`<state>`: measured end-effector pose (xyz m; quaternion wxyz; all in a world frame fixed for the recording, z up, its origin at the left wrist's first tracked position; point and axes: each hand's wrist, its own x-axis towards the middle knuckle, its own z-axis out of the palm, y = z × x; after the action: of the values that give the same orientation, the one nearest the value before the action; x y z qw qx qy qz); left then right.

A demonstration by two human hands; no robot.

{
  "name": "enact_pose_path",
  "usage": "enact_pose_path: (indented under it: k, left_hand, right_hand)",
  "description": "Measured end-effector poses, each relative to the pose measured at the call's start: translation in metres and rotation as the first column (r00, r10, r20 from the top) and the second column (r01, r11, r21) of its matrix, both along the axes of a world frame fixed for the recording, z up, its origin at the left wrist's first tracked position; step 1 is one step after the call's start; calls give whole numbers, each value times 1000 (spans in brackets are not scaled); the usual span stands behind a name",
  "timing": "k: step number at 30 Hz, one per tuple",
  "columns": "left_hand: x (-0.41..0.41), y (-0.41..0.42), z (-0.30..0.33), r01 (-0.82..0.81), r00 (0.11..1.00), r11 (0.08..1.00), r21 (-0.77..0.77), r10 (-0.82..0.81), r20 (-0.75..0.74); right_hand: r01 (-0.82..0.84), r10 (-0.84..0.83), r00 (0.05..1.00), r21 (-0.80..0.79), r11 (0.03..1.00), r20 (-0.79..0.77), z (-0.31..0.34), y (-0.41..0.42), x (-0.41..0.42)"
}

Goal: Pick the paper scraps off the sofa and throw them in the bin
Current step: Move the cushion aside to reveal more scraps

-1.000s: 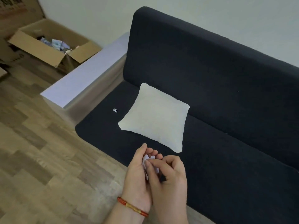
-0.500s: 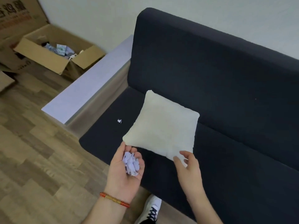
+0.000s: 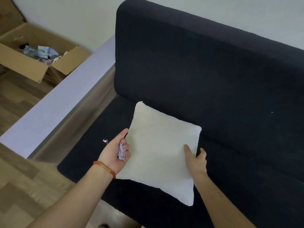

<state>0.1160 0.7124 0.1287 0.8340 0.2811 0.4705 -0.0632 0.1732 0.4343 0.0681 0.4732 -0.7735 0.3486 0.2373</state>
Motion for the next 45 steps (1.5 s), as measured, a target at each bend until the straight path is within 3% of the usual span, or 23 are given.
enact_pose_path:
  k: [4, 7, 10, 13, 18, 22, 28, 34, 45]
  left_hand:
    - [34, 21, -35, 280, 953, 946, 162, -253, -166]
    - [44, 29, -44, 494, 854, 859, 135, -450, -261]
    - [48, 22, -46, 596, 788, 793, 129, -547, -282]
    - [49, 14, -44, 625, 773, 754, 202, -561, -297]
    - [43, 0, -23, 587, 802, 784, 200, -531, -272]
    - [40, -32, 12, 623, 782, 726, 291, -570, -252]
    - [39, -150, 51, 668, 723, 673, 318, -687, -65]
    - [39, -268, 31, 718, 681, 667, 202, -732, -2]
    - [42, -380, -44, 875, 467, 445, 188, -880, -86]
  right_hand:
    - [65, -60, 995, 69, 995, -74, -24, 3, 8]
    - [64, -51, 994, 132, 989, -94, -26, 0, 5]
    - [65, -45, 993, 188, 980, -108, -22, -6, 6]
    - [65, -48, 995, 223, 973, -82, -18, -11, 6]
    - [77, -69, 997, 257, 963, -42, -2, -23, 3]
    - [101, -107, 994, 259, 960, 9, 27, -50, -2]
    - [245, -253, 952, 63, 967, 175, 78, -161, -21]
    - [354, -340, 929, -82, 932, 145, 86, -267, -60]
    - [499, -492, 863, -43, 865, 112, 33, -375, -108]
